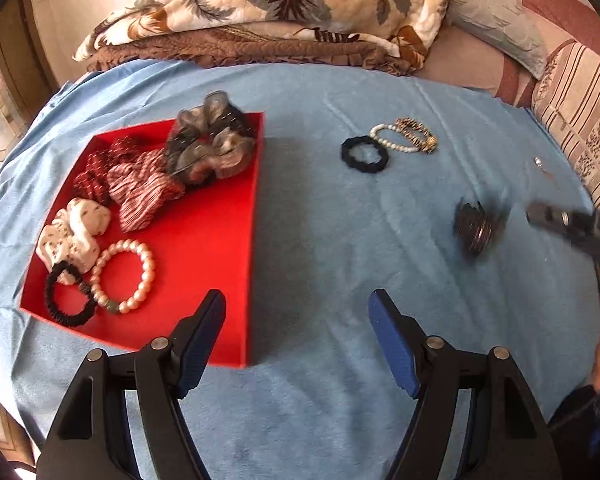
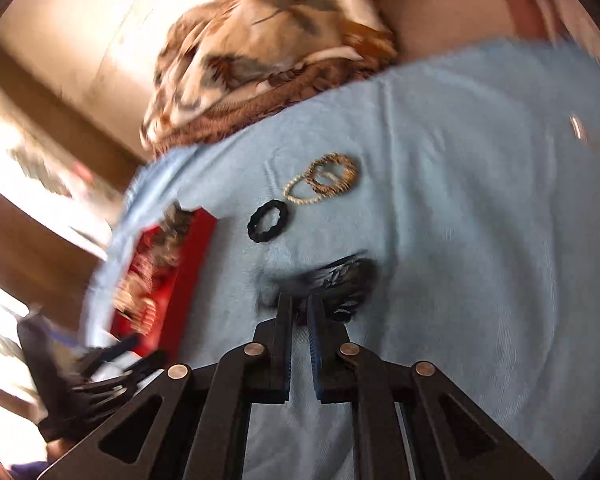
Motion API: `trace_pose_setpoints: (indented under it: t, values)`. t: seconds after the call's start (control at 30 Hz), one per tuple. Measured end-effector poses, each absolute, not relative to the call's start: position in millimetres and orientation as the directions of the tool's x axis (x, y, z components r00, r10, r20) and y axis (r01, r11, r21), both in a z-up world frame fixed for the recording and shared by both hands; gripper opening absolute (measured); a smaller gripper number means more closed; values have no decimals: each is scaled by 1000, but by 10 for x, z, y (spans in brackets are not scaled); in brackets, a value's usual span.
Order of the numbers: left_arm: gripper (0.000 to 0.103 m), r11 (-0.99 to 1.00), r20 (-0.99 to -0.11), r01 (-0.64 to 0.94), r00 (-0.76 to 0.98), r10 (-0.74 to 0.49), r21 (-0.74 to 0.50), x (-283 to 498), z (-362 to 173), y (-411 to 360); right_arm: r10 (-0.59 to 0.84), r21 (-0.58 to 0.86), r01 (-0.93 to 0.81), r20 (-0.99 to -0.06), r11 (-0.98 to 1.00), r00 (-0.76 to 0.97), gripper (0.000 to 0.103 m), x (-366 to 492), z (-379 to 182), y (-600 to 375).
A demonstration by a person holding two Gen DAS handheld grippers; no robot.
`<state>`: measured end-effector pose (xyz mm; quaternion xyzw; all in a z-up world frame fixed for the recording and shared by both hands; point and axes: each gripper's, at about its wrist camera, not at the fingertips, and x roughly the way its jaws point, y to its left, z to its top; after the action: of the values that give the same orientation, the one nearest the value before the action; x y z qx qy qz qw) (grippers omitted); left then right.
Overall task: Organize jewelry
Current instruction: 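Grasp the black claw hair clip with the right tool and lift it, then grasp the black hair tie with the left tool while the right tool holds the clip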
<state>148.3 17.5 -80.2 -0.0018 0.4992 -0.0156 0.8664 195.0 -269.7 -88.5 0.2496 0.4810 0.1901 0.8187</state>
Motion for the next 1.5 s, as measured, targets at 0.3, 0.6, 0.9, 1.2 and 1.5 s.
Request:
trace_pose_setpoints:
  t: [0.3, 0.6, 0.9, 1.2, 1.5]
  values:
    - [73, 999, -845, 52, 535, -21, 8, 2096, -767, -37, 464, 562, 16, -698, 827, 545, 56, 1881, -1064, -2987]
    - [73, 1000, -887, 14, 461, -28, -24, 3046, -1244, -131, 511, 546, -69, -722, 835, 467, 66, 1883, -1242, -2633]
    - [51, 998, -872, 60, 489, 1, 35, 3325, -1413, -313, 492, 491, -128, -749, 862, 445, 70, 1872, -1317, -2348]
    - [8, 988, -863, 152, 503, -45, 37, 3133, -1317, -522, 449, 424, -164, -763, 891, 465, 64, 1817, -1323, -2211]
    - [8, 984, -844, 172, 518, -135, -51, 2543, -995, -496, 432, 419, -145, -752, 896, 498, 6, 1765, -1283, -2288]
